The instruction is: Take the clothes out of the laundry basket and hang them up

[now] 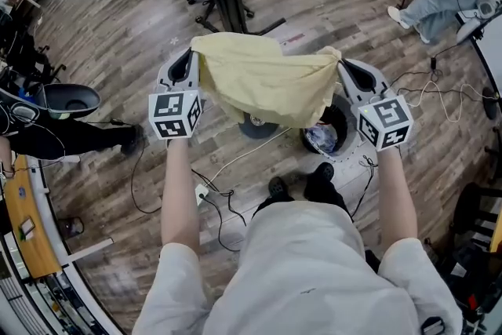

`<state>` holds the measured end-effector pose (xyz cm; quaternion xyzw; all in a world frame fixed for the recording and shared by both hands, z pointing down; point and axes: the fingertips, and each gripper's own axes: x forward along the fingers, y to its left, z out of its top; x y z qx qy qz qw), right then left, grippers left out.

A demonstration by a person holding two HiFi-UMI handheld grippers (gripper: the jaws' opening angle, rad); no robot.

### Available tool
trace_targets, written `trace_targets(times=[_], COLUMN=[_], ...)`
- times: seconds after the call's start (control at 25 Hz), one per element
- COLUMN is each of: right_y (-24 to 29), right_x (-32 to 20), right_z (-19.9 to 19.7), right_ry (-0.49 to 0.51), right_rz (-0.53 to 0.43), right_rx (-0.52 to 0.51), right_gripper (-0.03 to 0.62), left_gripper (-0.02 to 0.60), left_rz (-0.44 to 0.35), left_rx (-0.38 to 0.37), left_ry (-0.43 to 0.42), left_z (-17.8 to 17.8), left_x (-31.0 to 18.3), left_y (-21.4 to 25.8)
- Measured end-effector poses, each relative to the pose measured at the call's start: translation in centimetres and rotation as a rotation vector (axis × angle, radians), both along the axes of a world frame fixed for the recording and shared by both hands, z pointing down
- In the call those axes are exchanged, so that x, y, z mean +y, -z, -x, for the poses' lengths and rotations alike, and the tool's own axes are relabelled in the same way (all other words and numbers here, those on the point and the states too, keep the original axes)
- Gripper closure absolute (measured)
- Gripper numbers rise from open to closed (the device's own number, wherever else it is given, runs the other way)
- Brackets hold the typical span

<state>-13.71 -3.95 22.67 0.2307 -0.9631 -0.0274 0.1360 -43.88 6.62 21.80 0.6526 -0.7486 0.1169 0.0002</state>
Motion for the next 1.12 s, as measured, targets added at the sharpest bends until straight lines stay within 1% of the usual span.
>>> trace_targets(times=[0.36,0.56,0.76,1.12], right_y=[-5.3,-8.0,-10.3,-14.3], right_x=[-0.5,-0.1,0.2,1.8], right_z=[0.1,0.2,0.4,1.5], right_ry=[-0.034,-0.042,-0.047,-0.047], right_rz=[0.054,0.097,0.142,0.21], right_rx=[0.093,0.12,0.141,0.19], right_gripper=[0.577,0.577,0.576,0.569], left_gripper=[0.558,0.558,0.557,0.557], left_rz=[0.069,0.11,0.143,0.184], left_rx=[0.021,0.052,0.046,0.101], left_ry=[-0.013,-0.024,-0.035,-0.076], left_z=[0.3,0.5,0.2,-0.3], left_x=[-1.4,-1.7,-1.8,-1.3], left_y=[-3.6,-5.9,-7.4,-10.3])
